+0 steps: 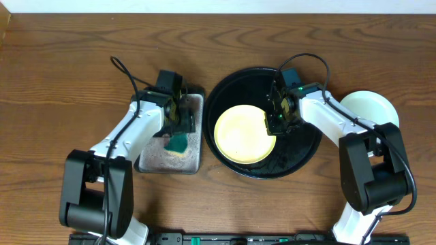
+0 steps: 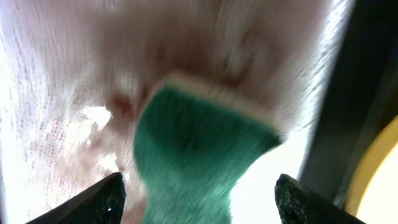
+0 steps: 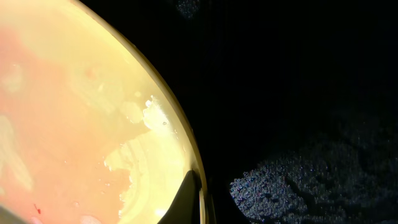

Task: Clean dirty plates on tray and stack at the side
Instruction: 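Rub the sponge in the soapy water with the left gripper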

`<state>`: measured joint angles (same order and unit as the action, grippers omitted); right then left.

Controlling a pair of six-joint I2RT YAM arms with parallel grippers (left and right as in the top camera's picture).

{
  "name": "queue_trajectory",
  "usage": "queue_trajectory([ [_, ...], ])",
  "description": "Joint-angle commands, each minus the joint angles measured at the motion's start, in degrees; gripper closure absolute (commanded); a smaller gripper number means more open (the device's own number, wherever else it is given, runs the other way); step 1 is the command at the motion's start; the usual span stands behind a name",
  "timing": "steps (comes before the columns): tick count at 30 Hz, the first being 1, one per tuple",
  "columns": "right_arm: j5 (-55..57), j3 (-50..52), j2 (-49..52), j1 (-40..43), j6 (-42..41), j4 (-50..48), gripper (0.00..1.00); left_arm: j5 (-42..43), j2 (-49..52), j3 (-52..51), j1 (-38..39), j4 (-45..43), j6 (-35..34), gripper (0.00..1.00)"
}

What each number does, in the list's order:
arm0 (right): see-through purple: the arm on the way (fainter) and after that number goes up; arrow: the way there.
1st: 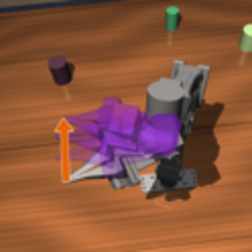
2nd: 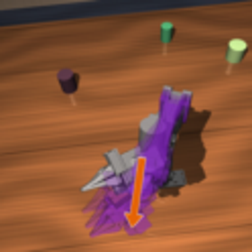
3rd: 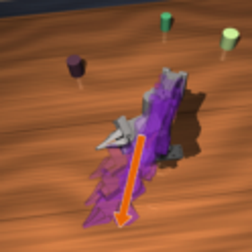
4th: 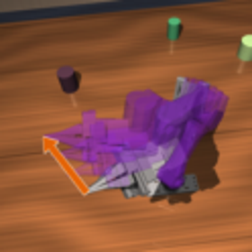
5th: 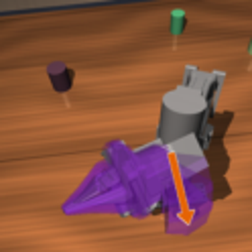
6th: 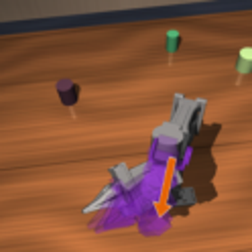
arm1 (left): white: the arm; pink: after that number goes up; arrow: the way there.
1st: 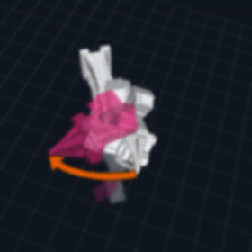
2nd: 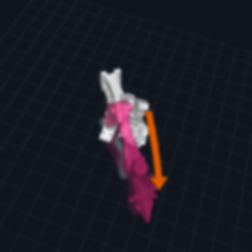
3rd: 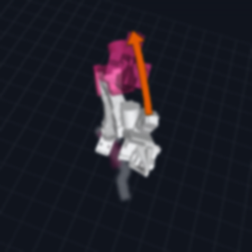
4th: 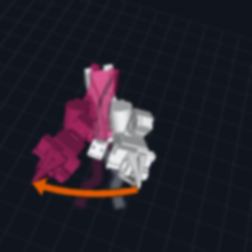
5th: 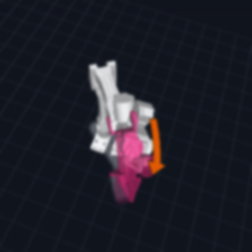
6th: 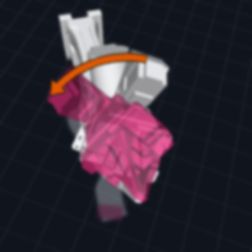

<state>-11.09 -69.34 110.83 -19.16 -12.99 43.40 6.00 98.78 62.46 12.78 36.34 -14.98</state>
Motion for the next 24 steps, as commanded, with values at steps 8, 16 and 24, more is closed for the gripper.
queue_trajectory([
  [8, 0.5, 1.5, 2.1, -1.5, -0.2, -0.5, 0.99, -0.7, 3.7, -1.2, -0.2, -2.7, 0.1, 0.23],
  [16, 0.5, 1.5, 2.1, -1.5, -0.2, -0.5, 0.99, -0.7, 5.3, -1.2, -0.2, -4.2, 0.1, 0.66],
  [24, 0.5, 1.5, 2.1, -1.5, -0.2, -0.3, 0.99, -2.8, 4.9, 1.1, -0.2, -4.7, 0.1, 0.93],
])
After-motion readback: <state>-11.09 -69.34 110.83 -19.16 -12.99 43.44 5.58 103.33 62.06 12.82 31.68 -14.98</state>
